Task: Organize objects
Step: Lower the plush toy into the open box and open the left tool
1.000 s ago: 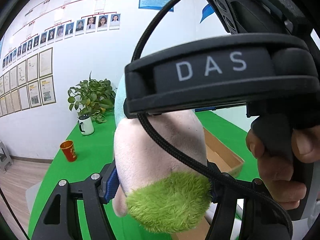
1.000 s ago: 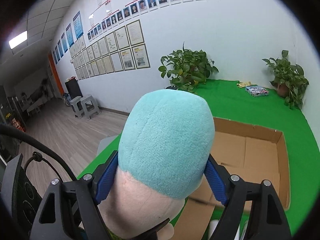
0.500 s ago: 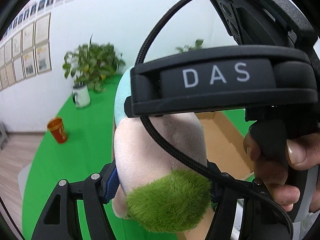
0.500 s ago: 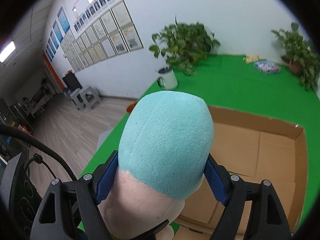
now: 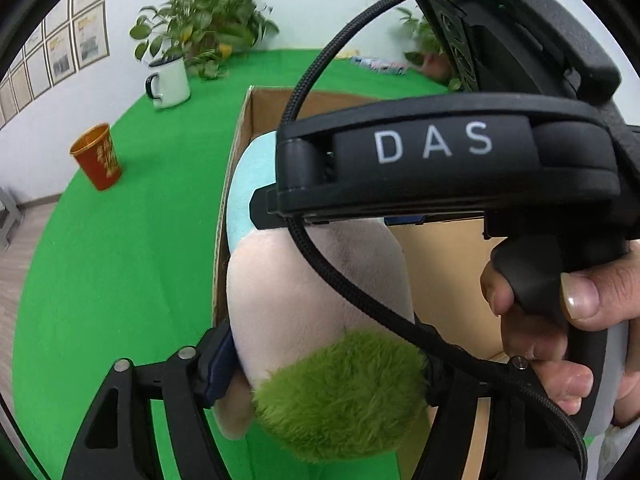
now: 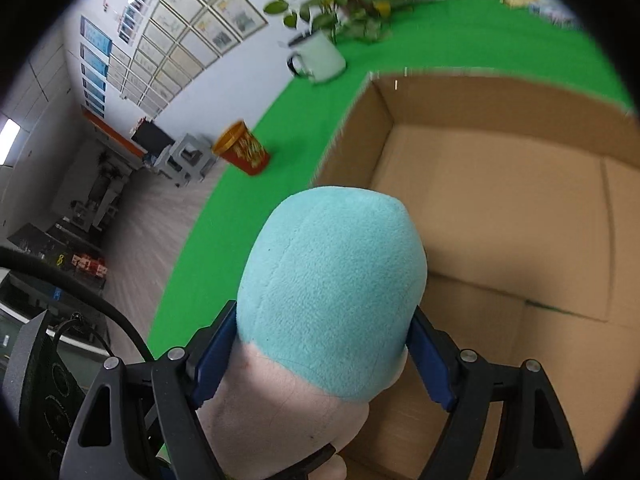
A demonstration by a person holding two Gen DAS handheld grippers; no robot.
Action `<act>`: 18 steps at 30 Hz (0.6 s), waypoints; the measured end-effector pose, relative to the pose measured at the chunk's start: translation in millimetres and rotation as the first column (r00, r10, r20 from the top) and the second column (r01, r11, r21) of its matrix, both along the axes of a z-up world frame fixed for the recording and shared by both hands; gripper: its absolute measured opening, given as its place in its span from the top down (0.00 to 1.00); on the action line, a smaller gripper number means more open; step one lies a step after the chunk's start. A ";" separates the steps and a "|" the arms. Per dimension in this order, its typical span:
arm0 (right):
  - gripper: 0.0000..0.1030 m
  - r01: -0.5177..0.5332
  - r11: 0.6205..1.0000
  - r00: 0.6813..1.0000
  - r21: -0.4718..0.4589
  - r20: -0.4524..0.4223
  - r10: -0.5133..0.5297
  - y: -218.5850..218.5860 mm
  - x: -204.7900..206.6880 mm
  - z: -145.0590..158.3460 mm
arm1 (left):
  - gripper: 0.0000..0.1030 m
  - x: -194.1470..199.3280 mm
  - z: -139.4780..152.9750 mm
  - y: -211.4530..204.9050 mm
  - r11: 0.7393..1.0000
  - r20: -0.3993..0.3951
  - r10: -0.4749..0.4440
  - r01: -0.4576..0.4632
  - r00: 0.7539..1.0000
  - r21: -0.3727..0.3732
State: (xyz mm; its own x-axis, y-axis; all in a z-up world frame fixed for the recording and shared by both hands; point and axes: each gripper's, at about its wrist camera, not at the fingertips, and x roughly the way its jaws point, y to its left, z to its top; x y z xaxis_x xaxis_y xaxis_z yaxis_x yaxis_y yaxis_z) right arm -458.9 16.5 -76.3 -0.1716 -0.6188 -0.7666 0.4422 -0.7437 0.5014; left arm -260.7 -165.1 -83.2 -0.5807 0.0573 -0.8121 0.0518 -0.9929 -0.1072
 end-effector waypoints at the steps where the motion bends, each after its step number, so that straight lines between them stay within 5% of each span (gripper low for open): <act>1: 0.23 -0.008 1.000 1.000 -0.009 0.012 0.008 0.0 -0.3 -4.4 | 0.31 3.2 -5.4 0.7 1.000 0.001 -0.003 0.003 1.000 -0.013; 10: 0.20 -0.023 0.999 0.999 -0.034 0.038 0.025 4.1 -3.8 -13.5 | 0.31 41.1 28.3 2.8 0.999 -0.070 -0.047 0.047 0.996 -0.009; 14: 0.14 -0.028 1.000 1.000 -0.001 -0.009 0.028 -0.5 -0.9 -8.4 | 0.49 43.8 30.7 3.0 0.999 -0.061 -0.045 0.046 0.997 0.024; 18: 0.09 -0.014 1.000 0.998 0.025 -0.068 0.015 -0.8 4.5 -8.8 | 0.53 44.4 29.8 5.8 0.999 -0.050 -0.036 0.037 0.998 0.031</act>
